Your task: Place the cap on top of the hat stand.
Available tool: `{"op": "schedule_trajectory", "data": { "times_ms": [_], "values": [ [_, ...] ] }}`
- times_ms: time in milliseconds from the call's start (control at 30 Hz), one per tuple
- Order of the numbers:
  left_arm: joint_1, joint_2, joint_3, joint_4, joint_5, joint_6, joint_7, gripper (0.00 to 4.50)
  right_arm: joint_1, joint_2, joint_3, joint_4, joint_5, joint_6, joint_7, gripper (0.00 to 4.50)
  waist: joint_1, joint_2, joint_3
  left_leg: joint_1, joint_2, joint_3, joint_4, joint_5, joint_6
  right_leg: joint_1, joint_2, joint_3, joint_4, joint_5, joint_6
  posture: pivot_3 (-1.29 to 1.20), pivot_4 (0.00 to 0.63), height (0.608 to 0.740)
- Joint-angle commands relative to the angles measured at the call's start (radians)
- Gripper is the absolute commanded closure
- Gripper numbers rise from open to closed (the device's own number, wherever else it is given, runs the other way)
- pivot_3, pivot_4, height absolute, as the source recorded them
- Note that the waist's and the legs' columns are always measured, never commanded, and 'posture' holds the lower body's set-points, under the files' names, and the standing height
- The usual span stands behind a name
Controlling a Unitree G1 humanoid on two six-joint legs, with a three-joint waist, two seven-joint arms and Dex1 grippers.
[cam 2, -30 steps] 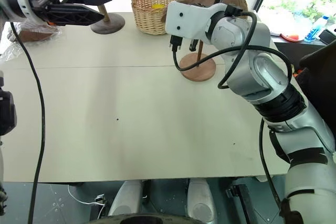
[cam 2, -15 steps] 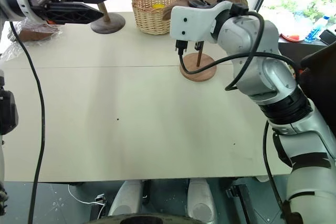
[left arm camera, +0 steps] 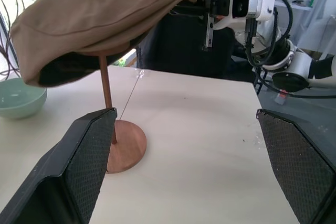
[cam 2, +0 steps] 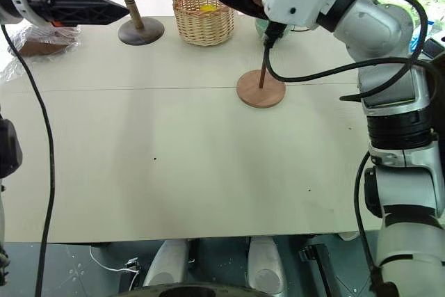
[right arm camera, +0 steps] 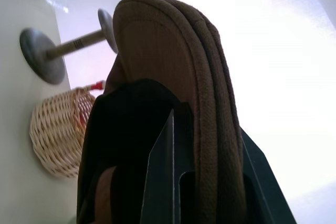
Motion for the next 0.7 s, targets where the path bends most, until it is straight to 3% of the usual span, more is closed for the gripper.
{"op": "schedule_trajectory", "data": {
  "times_ms": [33, 267, 633, 700],
  "values": [
    [-0.005, 0.012, 0.043, -0.041, 0.004, 0.014, 0.012, 0.0, -0.033, -0.012, -0.047, 0.111, 0.016, -0.233, -0.016, 4.48, 0.0, 0.0, 0.0, 0.0, 0.0, 0.0, 0.0, 0.0, 0.0, 0.0, 0.0, 0.0, 0.0, 0.0, 0.0, 0.0, 0.15, 0.728],
    [-0.006, 0.018, 0.06, -0.072, 0.003, 0.055, 0.028, 0.0, 0.018, -0.058, -0.059, 0.254, -0.017, -0.577, -0.045, 4.48, 0.001, 0.0, 0.001, 0.0, 0.0, 0.0, 0.0, 0.0, 0.0, 0.0, 0.0, 0.0, 0.0, 0.0, 0.0, 0.0, 0.15, 0.728],
    [-0.015, 0.016, 0.066, -0.09, 0.009, 0.078, 0.03, 0.0, 0.179, -0.118, -0.049, 0.28, -0.047, -0.65, -0.045, 4.48, -0.003, 0.0, 0.001, 0.002, 0.0, 0.0, 0.0, 0.0, 0.0, 0.002, 0.0, 0.001, 0.0, 0.0, 0.001, 0.0, 0.15, 0.728],
    [-0.017, 0.009, 0.066, -0.089, 0.012, 0.074, 0.031, 0.0, 0.184, -0.115, -0.04, 0.292, -0.038, -0.63, -0.031, 3.71, -0.003, 0.0, 0.001, 0.002, 0.0, 0.0, 0.0, 0.0, 0.0, 0.002, 0.0, 0.001, 0.0, 0.0, 0.001, 0.0, 0.15, 0.728]
  ]
}}
